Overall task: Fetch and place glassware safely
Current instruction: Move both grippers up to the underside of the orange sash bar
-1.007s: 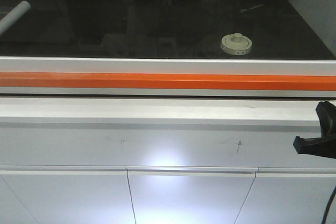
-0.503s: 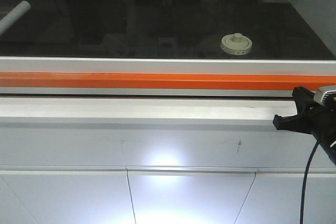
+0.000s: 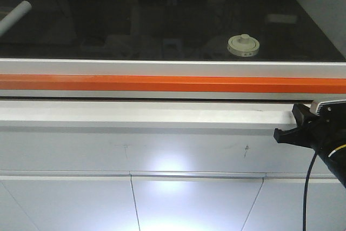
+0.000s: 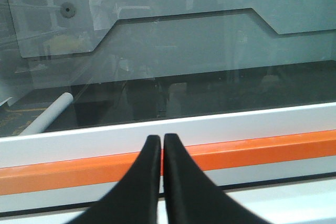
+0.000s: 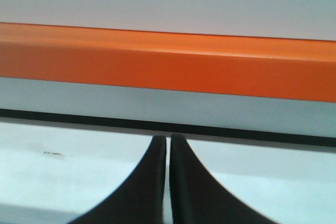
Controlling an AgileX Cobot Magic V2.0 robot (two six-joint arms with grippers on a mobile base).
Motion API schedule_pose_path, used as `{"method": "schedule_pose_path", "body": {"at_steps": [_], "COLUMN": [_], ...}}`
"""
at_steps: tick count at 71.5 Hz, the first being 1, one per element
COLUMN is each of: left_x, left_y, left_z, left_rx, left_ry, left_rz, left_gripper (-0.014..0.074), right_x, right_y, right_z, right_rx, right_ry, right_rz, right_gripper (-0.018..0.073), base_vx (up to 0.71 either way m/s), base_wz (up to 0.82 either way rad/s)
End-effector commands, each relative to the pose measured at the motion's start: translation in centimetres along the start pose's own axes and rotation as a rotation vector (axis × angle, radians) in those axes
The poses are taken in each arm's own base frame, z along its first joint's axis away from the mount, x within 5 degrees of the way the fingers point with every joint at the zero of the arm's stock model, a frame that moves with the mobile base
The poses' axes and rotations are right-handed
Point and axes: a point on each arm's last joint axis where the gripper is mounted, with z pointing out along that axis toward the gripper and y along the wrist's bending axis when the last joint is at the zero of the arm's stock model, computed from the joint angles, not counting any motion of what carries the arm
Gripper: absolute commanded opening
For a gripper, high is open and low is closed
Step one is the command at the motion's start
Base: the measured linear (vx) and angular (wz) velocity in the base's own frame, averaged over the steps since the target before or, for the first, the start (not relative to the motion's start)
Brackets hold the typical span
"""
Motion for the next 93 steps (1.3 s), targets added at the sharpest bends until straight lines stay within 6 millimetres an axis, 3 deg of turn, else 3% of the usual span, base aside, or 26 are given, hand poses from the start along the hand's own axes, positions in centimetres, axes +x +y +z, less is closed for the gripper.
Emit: {"method": "schedule_pose_path", "body": {"at_steps": [1,29,64,77,93], "left_x": [-1.5,-1.4,-0.9,0.8,3.0], "left_y": [0.0,0.0,0.0,0.0,-0.1], "left_z": [0.1,0.1,0.3,2.1,5.6], "left_rx": [0.003,0.002,-0.001,0.004,0.028], "left_ry": [-0.099,-0.093,-0.034,0.057,0.029], "left_rz": [-0.012,-0.012,-0.011,-0.011,-0.018], "left_gripper": [-0.0007,-0.0007,-0.0007,-0.0007,-0.0007], "right_x": [-1.8,-0.7,-2.8,-2.8,-2.8], "right_y": [-0.2,-0.4,-0.8,-0.8,-0.8], "right_z": [0.3,1.3,3.2,3.2,3.2], "right_rx": [0.001,0.014,0.020,0.020,0.020], "right_ry": [-0.153,-0.155,-0.244,-0.243,-0.244], "right_rz": [-0.013,-0.032,-0.046,-0.046,-0.046], "right_gripper": [-0.0001,-0.0001,-0.0001,-0.0001,-0.0001], "base_vx": [0.00,0.00,0.00,0.00,0.00], "base_wz": [0.00,0.00,0.00,0.00,0.00]}}
